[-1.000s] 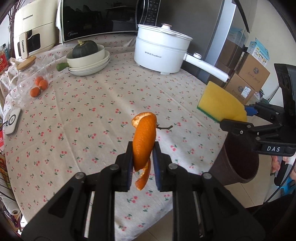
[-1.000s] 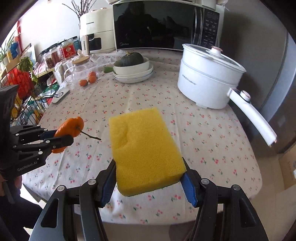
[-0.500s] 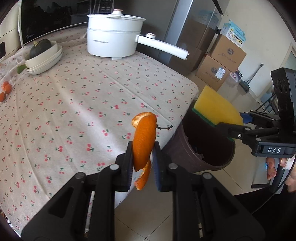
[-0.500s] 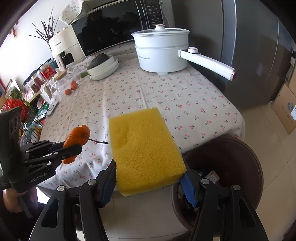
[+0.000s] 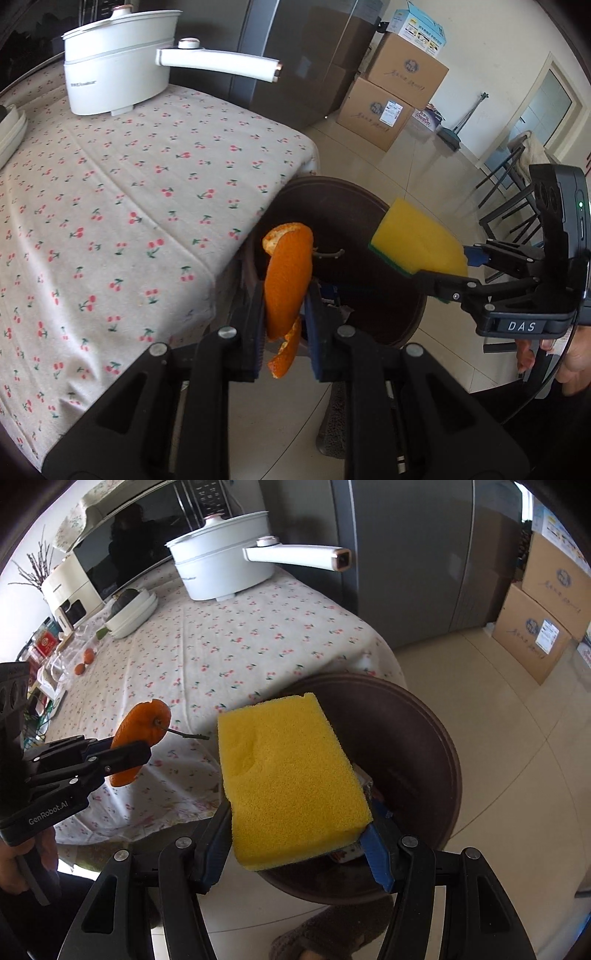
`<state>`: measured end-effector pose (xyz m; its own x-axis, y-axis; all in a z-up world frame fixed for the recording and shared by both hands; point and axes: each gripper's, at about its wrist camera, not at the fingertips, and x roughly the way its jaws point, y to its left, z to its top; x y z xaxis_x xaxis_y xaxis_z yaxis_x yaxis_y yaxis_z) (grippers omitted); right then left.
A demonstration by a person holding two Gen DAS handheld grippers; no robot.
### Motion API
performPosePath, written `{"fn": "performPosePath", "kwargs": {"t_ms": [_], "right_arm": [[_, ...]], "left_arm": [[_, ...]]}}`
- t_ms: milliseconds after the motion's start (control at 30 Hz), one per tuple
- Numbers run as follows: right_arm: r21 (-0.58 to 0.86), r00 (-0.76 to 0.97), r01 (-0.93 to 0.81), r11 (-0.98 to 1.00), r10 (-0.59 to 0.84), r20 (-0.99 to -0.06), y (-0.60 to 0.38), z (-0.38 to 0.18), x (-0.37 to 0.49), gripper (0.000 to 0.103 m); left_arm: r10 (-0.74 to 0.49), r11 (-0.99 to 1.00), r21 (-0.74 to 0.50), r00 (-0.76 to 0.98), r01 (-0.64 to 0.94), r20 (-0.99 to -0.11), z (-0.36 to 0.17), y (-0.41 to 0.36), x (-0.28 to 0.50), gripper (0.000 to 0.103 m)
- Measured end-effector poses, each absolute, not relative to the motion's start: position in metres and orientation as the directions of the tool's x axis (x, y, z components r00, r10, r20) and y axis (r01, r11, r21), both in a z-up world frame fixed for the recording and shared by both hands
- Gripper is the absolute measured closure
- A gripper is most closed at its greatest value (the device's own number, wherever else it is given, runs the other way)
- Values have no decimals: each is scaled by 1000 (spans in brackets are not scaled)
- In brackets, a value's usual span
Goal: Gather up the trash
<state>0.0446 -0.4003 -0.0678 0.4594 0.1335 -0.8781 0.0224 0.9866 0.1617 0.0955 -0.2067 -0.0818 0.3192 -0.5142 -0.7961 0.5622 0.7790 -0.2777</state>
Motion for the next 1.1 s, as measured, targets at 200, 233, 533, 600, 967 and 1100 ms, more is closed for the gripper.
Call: {"fn": "performPosePath", "kwargs": {"t_ms": [200, 233, 533, 600, 967, 1100], "right_arm": [[170, 452, 92, 981, 111, -885, -438, -75, 31, 39], [172, 449, 102, 980, 109, -887, -443, -77, 30, 39], [181, 448, 124, 976, 108, -888, -457, -77, 26, 39], [181, 447, 120, 976, 110, -888, -456, -77, 27, 39], [85, 517, 119, 989, 12, -856, -437, -63, 34, 0], [68, 499, 109, 992, 5, -866, -428, -65, 37, 0]], "left_arm": [[-534, 761, -281, 319, 584, -783, -92, -238, 97, 65], [-524, 770, -268, 335, 579, -783, -93, -241, 97, 32], [-407, 818, -151, 373, 556, -833, -102, -243, 98, 1], [-399, 823, -152, 368, 547, -840, -104, -240, 99, 1], [-356, 850, -113, 402, 515, -844, -98, -221, 97, 1], [-317, 864, -79, 414, 498, -853, -96, -210, 96, 1]]}}
